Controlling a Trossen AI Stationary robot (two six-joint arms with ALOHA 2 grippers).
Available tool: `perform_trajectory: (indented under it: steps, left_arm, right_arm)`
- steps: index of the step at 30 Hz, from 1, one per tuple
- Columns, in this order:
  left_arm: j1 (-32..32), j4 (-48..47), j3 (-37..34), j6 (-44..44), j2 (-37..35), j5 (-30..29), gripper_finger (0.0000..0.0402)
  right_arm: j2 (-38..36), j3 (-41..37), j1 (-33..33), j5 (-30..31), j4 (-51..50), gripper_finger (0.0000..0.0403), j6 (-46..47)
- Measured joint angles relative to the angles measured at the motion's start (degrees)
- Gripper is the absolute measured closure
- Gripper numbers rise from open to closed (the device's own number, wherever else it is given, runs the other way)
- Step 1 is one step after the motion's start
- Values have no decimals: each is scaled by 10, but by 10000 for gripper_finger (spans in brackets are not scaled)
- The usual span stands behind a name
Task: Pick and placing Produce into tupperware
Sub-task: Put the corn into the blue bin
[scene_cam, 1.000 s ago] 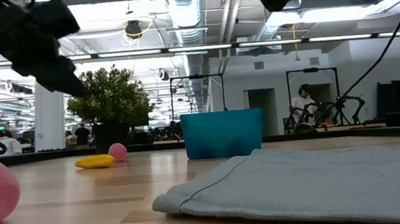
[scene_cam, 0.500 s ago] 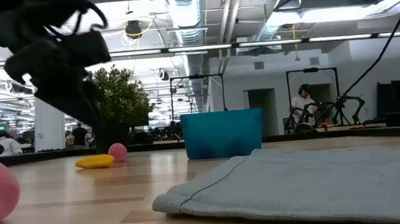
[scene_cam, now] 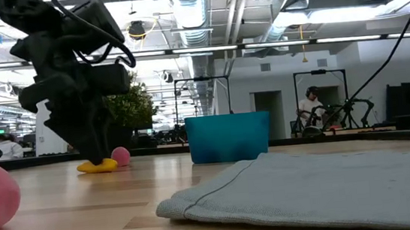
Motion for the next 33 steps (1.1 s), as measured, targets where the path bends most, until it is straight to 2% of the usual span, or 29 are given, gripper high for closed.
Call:
perform_trajectory:
  steps: [9, 14, 20, 25, 28, 33]
  left_arm:
    - [0, -22, 3, 5, 1, -8, 237]
    - [0, -25, 3, 5, 1, -20, 252]
    - [1, 7, 3, 2, 1, -17, 305]
    - [1, 58, 3, 1, 1, 12, 361]
    - [3, 31, 3, -10, 0, 19, 389]
    - [7, 1, 4, -13, -1, 55, 396]
  right_arm:
    - [0, 0, 0, 0, 0, 200, -6]
    - [0, 0, 0, 3, 0, 202, -10]
    - [0, 0, 0, 4, 0, 202, -10]
    - [0, 0, 0, 4, 0, 206, -10]
    - [0, 0, 0, 4, 0, 206, -10]
    - [0, 0, 0, 4, 0, 207, -10]
